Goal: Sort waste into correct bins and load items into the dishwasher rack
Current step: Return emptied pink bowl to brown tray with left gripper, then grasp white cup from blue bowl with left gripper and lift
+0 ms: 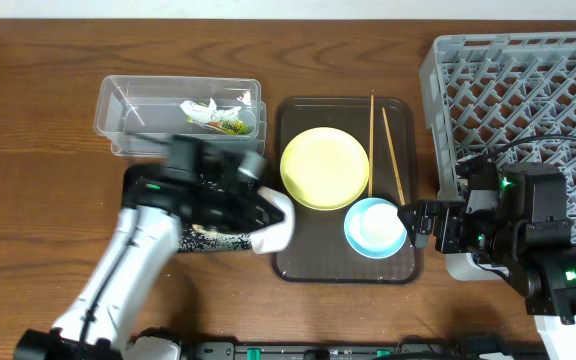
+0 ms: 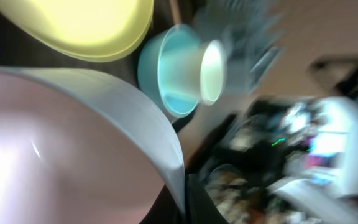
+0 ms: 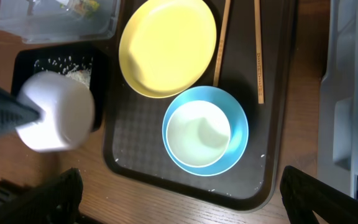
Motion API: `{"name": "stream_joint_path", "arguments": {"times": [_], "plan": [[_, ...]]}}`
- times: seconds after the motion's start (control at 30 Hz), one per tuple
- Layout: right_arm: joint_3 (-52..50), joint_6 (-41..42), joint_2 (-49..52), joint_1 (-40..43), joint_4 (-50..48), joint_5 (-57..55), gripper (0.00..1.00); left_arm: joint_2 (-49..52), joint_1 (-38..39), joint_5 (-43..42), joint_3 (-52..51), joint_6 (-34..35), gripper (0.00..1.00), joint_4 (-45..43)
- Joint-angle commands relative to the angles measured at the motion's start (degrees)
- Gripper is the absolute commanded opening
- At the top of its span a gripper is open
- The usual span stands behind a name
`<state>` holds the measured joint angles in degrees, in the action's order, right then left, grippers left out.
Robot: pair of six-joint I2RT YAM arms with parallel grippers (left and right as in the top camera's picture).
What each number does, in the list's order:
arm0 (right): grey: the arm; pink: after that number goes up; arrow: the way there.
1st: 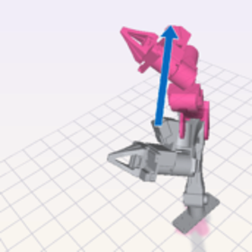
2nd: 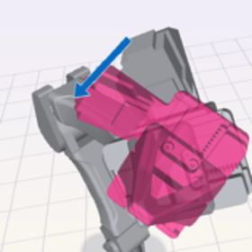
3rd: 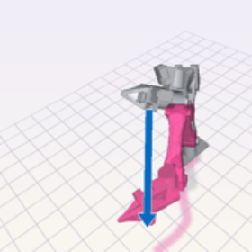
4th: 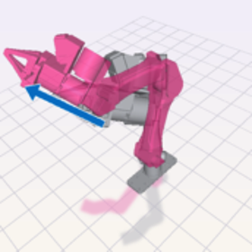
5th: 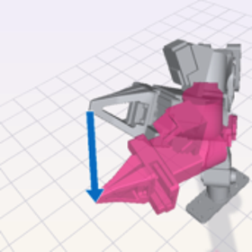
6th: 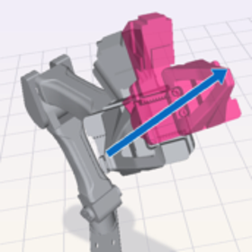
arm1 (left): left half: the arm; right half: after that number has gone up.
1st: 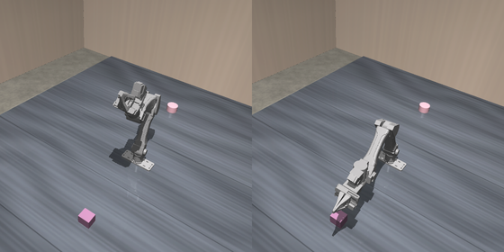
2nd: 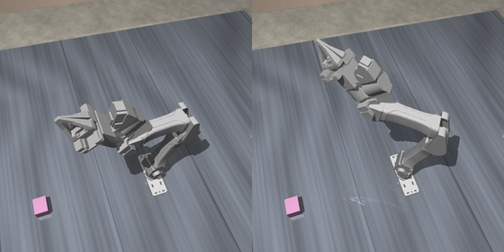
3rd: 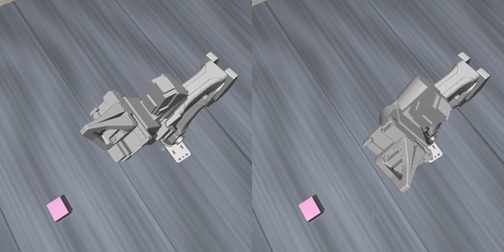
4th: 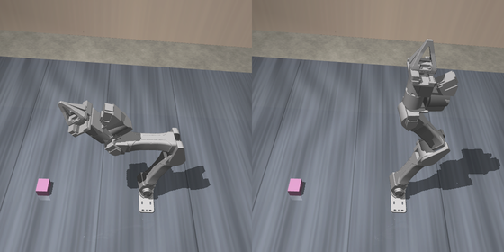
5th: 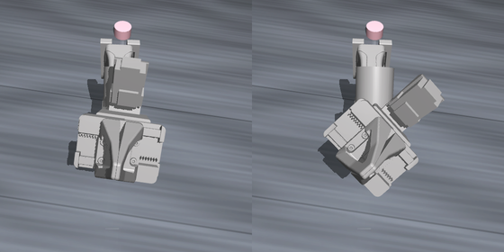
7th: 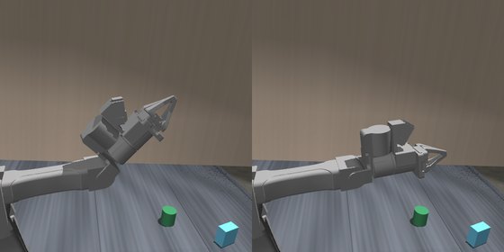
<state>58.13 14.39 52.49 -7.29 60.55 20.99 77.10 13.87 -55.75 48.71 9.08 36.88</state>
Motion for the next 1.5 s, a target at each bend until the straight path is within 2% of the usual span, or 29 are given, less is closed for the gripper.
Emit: {"name": "stream_joint_path", "arguments": {"times": [0.0,0.1,0.17,0.23,0.4,0.47,0.83,1.03,1.13,1.3,1.43,1.47], "plan": [[0.9,-0.8,-0.1,1.0,-0.1,0.2,0.99,0.0,12.0,24.3,1.0,8.1,0.06,-2.1],[0.9,-0.8,-0.1,1.0,0.1,0.2,0.99,1.2,22.7,38.6,1.0,13.4,0.06,-4.0],[0.9,-0.8,-0.1,1.0,0.2,0.2,0.99,2.4,27.6,44.3,1.0,15.7,0.06,-5.0],[0.9,-0.7,-0.1,1.0,0.1,0.2,0.99,3.8,31.0,47.9,1.0,17.7,0.12,-6.6],[0.9,-0.7,-0.1,1.0,0.1,0.2,0.99,6.4,35.3,49.4,1.0,18.5,0.17,-12.8],[0.9,-0.8,-0.1,1.0,0.3,0.2,0.99,6.3,35.6,49.4,1.2,19.3,0.33,-13.5],[0.9,-0.7,-0.1,1.0,-1.0,0.2,0.99,3.7,35.5,48.9,9.0,19.5,0.53,-12.8],[0.9,0.6,-0.1,1.0,-1.2,0.2,0.99,7.0,35.5,48.5,9.1,18.7,0.53,-18.7],[0.9,0.6,-0.1,1.0,-1.0,0.3,0.99,10.7,35.5,43.6,9.2,18.7,0.53,-22.8],[0.9,0.6,-0.1,1.0,-0.7,0.2,0.99,16.2,35.5,42.2,9.6,18.7,0.51,-23.6],[0.9,0.6,-0.1,1.0,-0.5,0.2,0.99,17.8,35.5,41.2,9.6,18.7,0.40,-23.5],[0.9,0.6,-0.1,1.0,-0.5,0.2,0.99,17.9,35.5,41.2,9.6,18.7,0.34,-23.5]]}}
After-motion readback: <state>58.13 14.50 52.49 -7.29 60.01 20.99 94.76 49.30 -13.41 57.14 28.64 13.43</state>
